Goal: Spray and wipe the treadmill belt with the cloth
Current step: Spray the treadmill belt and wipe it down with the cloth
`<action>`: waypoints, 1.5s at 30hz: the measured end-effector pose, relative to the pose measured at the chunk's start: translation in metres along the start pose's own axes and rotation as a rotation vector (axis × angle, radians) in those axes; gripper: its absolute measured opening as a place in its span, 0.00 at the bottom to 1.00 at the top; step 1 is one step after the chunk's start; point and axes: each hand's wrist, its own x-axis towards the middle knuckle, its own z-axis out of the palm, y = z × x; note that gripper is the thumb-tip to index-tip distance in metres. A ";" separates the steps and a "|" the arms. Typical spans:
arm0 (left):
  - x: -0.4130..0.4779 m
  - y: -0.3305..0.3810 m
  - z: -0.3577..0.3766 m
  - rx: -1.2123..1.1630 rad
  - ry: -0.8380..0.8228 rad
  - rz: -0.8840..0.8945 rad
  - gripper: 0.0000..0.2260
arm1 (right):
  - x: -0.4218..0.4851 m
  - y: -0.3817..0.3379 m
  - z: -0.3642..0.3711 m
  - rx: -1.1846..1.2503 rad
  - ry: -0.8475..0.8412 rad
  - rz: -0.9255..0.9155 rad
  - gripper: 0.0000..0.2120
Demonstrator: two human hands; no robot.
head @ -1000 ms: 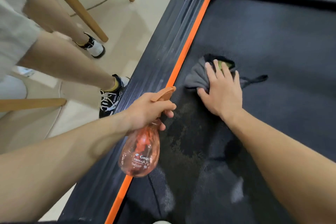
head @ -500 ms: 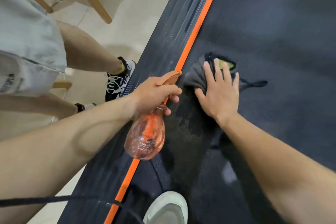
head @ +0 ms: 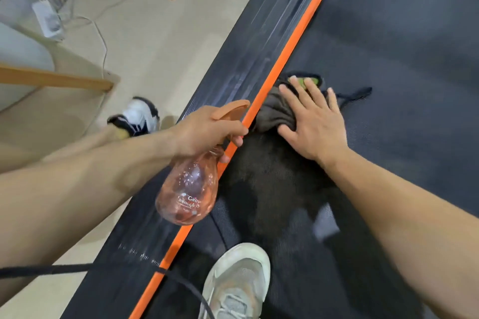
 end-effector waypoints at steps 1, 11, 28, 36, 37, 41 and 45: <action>-0.003 0.000 -0.001 0.001 0.007 -0.004 0.16 | -0.016 -0.011 0.004 0.026 0.031 0.074 0.40; -0.014 -0.002 0.002 0.032 -0.001 0.001 0.13 | -0.009 0.037 -0.011 -0.099 -0.013 -0.030 0.41; -0.013 -0.017 0.013 0.079 -0.045 -0.029 0.06 | -0.013 0.020 -0.013 -0.081 -0.026 0.050 0.42; -0.016 -0.037 0.011 0.161 -0.053 -0.098 0.13 | -0.158 -0.040 0.018 0.023 -0.029 -0.085 0.42; -0.017 -0.037 0.012 0.168 -0.078 -0.083 0.15 | -0.176 -0.039 0.021 0.007 -0.041 -0.120 0.43; -0.013 -0.034 0.018 0.134 -0.151 -0.021 0.14 | -0.205 -0.021 0.026 -0.078 -0.054 0.023 0.43; -0.006 -0.026 0.022 0.088 -0.147 -0.027 0.15 | -0.201 -0.016 0.024 -0.078 -0.046 0.260 0.43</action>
